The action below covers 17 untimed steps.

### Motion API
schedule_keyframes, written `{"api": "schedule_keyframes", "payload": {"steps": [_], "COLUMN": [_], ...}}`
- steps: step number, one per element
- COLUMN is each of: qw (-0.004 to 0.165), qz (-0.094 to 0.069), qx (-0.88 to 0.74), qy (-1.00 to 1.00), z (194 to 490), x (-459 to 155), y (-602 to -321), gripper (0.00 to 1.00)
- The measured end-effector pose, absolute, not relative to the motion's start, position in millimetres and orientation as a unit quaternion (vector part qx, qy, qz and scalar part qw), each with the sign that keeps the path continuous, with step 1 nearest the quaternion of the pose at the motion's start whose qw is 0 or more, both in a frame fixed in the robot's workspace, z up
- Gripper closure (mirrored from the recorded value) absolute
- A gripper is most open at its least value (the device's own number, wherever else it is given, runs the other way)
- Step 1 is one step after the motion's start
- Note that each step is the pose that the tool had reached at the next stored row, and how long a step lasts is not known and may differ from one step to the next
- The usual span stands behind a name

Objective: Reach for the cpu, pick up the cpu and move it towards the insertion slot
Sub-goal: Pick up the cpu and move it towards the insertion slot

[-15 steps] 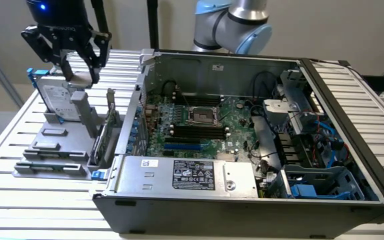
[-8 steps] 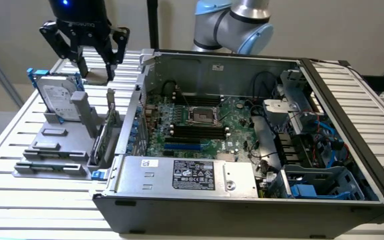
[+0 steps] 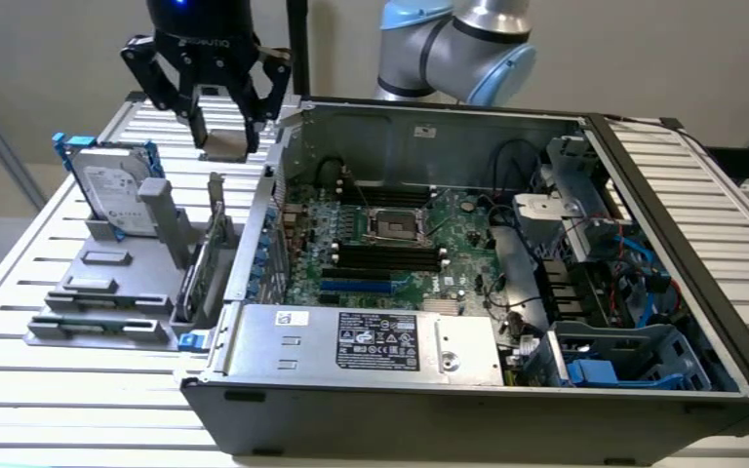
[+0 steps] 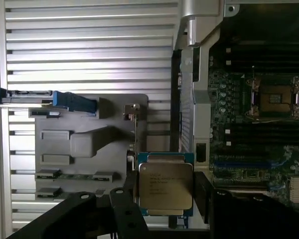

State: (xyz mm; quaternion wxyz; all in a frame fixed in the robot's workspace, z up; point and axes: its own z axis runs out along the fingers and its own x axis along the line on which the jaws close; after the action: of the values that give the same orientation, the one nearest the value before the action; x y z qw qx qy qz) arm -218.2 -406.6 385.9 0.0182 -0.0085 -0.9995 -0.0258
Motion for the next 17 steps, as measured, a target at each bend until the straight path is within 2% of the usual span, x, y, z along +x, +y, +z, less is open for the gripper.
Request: {"api": "schedule_keyframes", "payload": {"steps": [17], "qw": [0.019], "qz": [-0.03], "qx": [-0.008], "qy": [-0.999], "z": [386.0], "x": [-140.9], "y": [-406.5], "gripper": [0.45]}}
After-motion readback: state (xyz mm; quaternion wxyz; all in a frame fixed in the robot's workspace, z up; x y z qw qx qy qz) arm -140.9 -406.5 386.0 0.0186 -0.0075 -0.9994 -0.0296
